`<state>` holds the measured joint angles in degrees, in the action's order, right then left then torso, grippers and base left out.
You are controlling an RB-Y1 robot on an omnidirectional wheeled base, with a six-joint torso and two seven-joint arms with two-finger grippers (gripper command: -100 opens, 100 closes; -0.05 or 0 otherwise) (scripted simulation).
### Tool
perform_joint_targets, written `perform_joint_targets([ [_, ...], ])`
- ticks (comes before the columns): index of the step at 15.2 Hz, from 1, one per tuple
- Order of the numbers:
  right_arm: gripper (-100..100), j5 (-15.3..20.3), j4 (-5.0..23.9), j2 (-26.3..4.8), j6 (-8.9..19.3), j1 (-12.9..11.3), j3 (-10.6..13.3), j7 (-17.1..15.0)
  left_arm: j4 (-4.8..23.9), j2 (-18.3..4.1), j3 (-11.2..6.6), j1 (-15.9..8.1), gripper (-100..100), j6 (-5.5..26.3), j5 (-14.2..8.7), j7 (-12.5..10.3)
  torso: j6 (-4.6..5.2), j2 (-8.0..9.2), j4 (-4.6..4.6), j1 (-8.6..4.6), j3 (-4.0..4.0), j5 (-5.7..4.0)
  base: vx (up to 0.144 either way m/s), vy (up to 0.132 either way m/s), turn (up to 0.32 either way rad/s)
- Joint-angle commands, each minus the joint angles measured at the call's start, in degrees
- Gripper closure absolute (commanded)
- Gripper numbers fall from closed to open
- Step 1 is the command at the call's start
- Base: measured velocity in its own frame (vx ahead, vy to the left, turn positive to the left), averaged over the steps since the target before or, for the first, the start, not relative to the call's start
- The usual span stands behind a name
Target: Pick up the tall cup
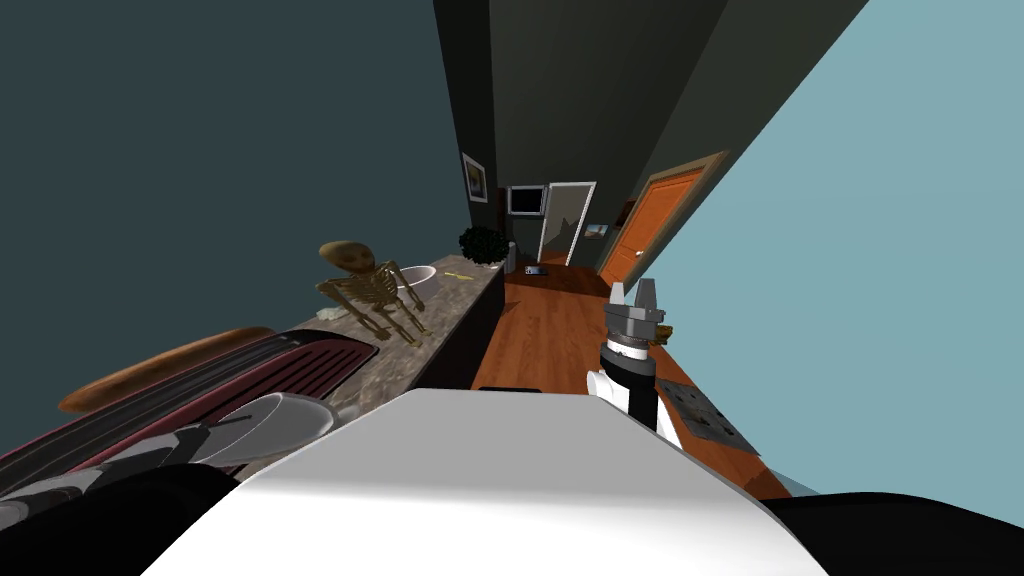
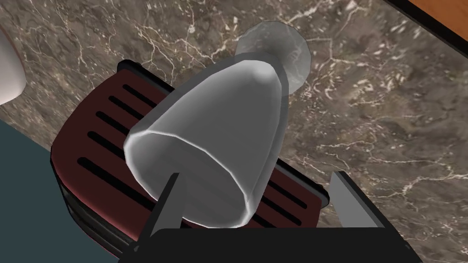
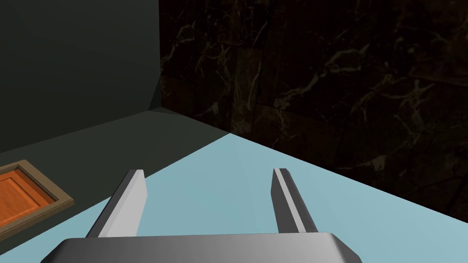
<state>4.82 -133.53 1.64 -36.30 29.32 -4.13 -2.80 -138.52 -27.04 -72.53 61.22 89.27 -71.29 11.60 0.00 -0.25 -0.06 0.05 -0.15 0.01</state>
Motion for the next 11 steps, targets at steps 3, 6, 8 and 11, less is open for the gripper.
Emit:
perform_joint_targets([
  [3,0,0.00,0.00,0.00,0.00,0.00,0.00,0.00,0.23,-0.06,-1.70,1.37,-100,5.01,-2.31,0.25,0.00,0.04,0.01,0.03,0.03,0.01,0.054,0.037,-0.046],
  [6,0,0.00,0.00,0.00,0.00,0.00,0.00,0.00,0.32,-0.21,-2.94,2.32,-100,8.36,-3.98,0.23,0.01,0.02,0.01,0.03,0.01,0.01,0.060,0.030,-0.041],
  [8,0,0.00,0.00,0.00,0.00,0.00,0.00,0.00,0.40,-0.34,-4.07,3.19,-100,10.47,-5.49,0.21,0.00,0.02,0.01,0.01,0.01,0.01,0.055,0.022,-0.042],
  [11,0,0.00,0.00,0.00,0.00,0.00,0.00,0.00,0.48,-0.45,-5.08,3.98,-100,13.76,-6.85,0.19,0.01,0.00,0.00,0.03,0.00,0.00,0.063,0.036,-0.054],
])
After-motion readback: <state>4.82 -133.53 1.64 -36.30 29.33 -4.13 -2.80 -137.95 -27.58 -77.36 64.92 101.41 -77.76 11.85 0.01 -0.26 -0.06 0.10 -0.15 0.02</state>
